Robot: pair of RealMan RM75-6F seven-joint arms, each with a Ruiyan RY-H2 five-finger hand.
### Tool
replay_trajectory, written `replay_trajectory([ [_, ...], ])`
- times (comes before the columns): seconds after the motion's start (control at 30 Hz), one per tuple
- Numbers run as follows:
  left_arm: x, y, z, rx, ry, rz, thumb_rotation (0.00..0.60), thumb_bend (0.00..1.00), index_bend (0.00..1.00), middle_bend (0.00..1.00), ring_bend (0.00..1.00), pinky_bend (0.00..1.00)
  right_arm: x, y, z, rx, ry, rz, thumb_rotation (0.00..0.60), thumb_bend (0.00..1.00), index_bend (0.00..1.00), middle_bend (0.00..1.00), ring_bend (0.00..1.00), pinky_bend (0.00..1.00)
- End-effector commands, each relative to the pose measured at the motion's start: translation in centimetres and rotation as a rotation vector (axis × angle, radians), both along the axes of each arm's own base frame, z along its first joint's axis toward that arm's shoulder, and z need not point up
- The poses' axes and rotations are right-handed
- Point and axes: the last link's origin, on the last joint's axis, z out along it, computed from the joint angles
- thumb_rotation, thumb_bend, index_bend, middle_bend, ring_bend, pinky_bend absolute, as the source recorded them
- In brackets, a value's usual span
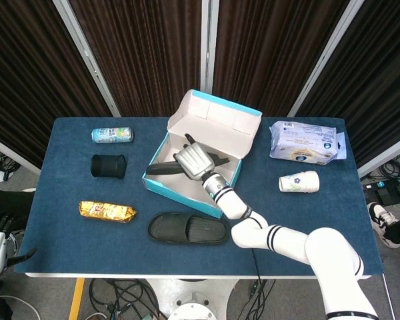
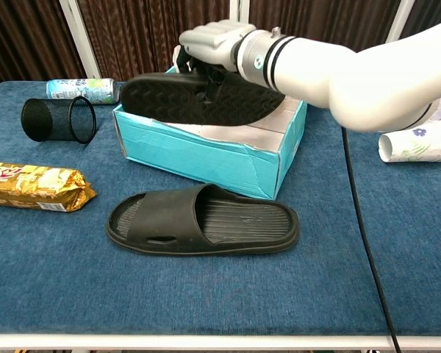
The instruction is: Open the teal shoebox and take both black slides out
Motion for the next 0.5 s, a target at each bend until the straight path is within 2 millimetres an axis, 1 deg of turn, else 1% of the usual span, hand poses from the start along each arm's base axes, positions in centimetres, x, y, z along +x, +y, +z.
replay_trajectory([
  [0.03, 0.1, 0.1, 0.1, 0.002, 0.001, -0.007, 0.6, 0.0, 0.26, 0.18, 0.11, 0.1, 0.4, 0.7, 3.7, -0.03, -0.095, 0.048, 0.6, 0.35, 0.61, 0.56, 0.38, 0.1],
  [0.1, 0.3, 0.3, 0.1, 0.004, 0.002, -0.016, 0.6, 0.0, 0.26, 0.18, 0.11, 0.1, 0.3, 1.3, 5.5, -0.04, -0.127, 0.071, 0.6, 0.35, 0.61, 0.56, 0.38, 0.1],
  [0.2, 0.6, 0.4, 0.2, 0.007, 0.002, -0.029, 0.6, 0.0, 0.26, 0.18, 0.11, 0.1, -0.8, 2.8, 8.7, -0.054, -0.161, 0.105, 0.6, 0.35, 0.61, 0.56, 0.38, 0.1],
  [0.23, 0.7, 0.4, 0.2, 0.007, 0.002, -0.033, 0.6, 0.0, 0.26, 0.18, 0.11, 0.1, -1.6, 3.6, 9.9, -0.062, -0.163, 0.117, 0.6, 0.35, 0.61, 0.56, 0.38, 0.1],
  [0.3, 0.8, 0.5, 0.2, 0.006, 0.004, -0.039, 0.6, 0.0, 0.26, 0.18, 0.11, 0.1, -3.2, 4.8, 11.7, -0.072, -0.163, 0.131, 0.6, 0.35, 0.61, 0.56, 0.38, 0.1],
  [0.37, 0.9, 0.6, 0.2, 0.006, 0.004, -0.042, 0.6, 0.0, 0.26, 0.18, 0.11, 0.1, -5.4, 6.3, 13.7, -0.09, -0.167, 0.131, 0.6, 0.35, 0.61, 0.56, 0.37, 0.1],
  [0.43, 0.9, 0.6, 0.2, 0.005, 0.004, -0.043, 0.6, 0.0, 0.26, 0.18, 0.11, 0.1, -7.9, 7.8, 15.3, -0.101, -0.174, 0.121, 0.6, 0.35, 0.61, 0.56, 0.37, 0.1],
  [0.5, 1.0, 0.7, 0.2, 0.001, 0.006, -0.043, 0.6, 0.0, 0.26, 0.18, 0.11, 0.1, -9.9, 9.0, 16.2, -0.094, -0.178, 0.111, 0.6, 0.35, 0.61, 0.56, 0.37, 0.09],
])
